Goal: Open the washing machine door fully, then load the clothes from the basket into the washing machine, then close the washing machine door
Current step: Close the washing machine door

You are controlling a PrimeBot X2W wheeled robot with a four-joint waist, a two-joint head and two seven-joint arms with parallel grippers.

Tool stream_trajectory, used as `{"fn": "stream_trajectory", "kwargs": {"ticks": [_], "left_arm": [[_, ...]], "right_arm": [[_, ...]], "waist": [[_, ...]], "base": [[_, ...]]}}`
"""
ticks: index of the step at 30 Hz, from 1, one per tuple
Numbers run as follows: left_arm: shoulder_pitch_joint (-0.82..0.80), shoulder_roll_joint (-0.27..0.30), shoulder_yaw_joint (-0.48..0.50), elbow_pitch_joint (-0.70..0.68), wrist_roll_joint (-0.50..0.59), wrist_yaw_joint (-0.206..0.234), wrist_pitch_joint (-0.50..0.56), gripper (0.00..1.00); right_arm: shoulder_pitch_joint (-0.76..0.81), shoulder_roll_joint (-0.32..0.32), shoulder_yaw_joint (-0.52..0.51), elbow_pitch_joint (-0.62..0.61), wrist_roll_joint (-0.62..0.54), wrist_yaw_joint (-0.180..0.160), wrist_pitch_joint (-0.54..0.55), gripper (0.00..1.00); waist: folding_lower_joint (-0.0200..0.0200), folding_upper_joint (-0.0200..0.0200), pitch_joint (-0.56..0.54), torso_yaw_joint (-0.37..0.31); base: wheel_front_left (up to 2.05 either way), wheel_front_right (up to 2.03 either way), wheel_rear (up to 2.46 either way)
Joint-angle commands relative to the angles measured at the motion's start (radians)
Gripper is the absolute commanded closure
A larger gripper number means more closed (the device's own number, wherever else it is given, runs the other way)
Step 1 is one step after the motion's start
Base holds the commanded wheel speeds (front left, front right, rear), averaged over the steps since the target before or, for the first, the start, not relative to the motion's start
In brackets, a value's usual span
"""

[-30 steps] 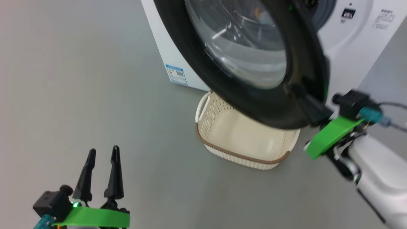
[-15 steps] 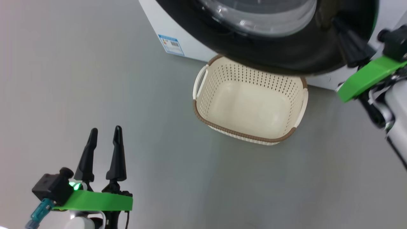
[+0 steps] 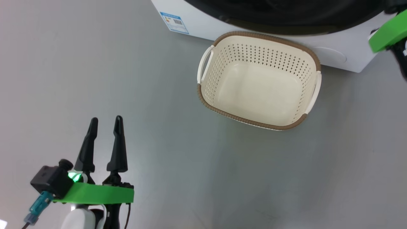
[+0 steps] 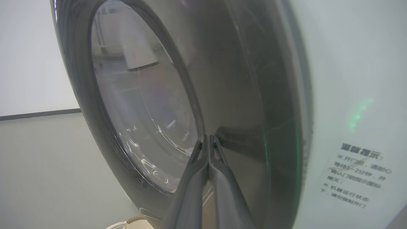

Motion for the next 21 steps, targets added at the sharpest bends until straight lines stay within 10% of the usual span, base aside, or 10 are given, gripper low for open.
{"fn": "stream_trajectory", "kwargs": {"ticks": [1, 21], "left_arm": [[-0.023, 0.019, 0.029, -0.03, 0.002, 0.001, -0.006, 0.0], [-0.011, 0.022, 0.03, -0.019, 0.01, 0.001, -0.006, 0.0]], "right_arm": [[-0.025, -0.009, -0.018, -0.003, 0.009, 0.0, -0.005, 1.0], [-0.003, 0.03, -0.046, 0.091, 0.003, 0.0, -0.005, 1.0]], "waist": [[0.0, 0.0, 0.012, 0.01], [0.0, 0.0, -0.031, -0.007]], "base": [[0.0, 0.0, 0.0], [0.0, 0.0, 0.0]]}}
